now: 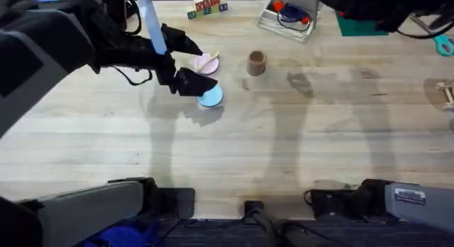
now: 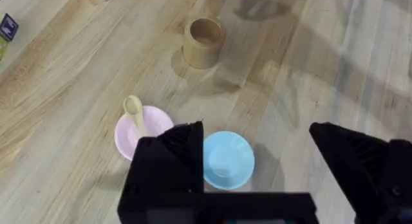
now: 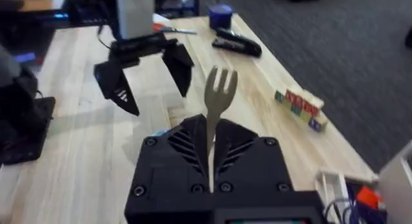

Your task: Pick up a utensil and set it on the pink plate, then put the other utensil in the container.

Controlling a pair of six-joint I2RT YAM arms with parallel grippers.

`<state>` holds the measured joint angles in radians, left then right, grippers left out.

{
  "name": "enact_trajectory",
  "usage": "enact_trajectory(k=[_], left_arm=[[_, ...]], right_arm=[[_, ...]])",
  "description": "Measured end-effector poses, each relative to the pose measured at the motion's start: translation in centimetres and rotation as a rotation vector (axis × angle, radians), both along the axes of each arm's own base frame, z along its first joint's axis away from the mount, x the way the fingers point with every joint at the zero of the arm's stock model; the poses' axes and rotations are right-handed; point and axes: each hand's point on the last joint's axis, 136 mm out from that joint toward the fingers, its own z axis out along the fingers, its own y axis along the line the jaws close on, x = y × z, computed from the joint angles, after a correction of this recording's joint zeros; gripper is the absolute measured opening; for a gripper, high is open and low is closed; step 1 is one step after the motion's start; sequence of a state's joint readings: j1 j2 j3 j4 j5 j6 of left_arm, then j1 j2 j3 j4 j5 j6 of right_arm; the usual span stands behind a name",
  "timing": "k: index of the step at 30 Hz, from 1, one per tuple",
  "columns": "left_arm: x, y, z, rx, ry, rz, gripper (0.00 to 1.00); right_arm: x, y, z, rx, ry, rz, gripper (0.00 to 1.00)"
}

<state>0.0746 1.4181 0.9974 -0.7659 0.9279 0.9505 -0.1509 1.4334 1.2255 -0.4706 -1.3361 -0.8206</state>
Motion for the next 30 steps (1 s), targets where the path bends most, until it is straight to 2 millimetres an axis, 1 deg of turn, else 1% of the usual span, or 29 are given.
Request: enact_trajectory(k=[6,9,14,18,23,30], left_arm=[[0.0,0.0,0.0,0.0,0.0,0.0,0.995],[0.0,0.0,0.0,0.0,0.0,0.0,0.995],[0.0,0.0,0.0,0.0,0.0,0.0,0.995],[0.0,0.0,0.0,0.0,0.0,0.0,0.995],[0.0,0.0,0.0,0.0,0.0,0.0,0.995],[0.0,0.0,0.0,0.0,0.0,0.0,0.995]], right_arm=[[-0.7,0.3,0.7,0.034,-0.062,0.058,0.031],[-0.8,0.5,0.5,0.072,-0.065,0.101,0.031],[0.4,1.0,-1.9,0.117,0.007,0.145,0.031],[0.9,2.1,-3.7,0.13,0.04,0.183,0.031],[1.2,3.4,-5.2,0.131,0.061,0.222,0.031],[2.0,4.3,-7.0,0.131,0.066,0.249,0.032]])
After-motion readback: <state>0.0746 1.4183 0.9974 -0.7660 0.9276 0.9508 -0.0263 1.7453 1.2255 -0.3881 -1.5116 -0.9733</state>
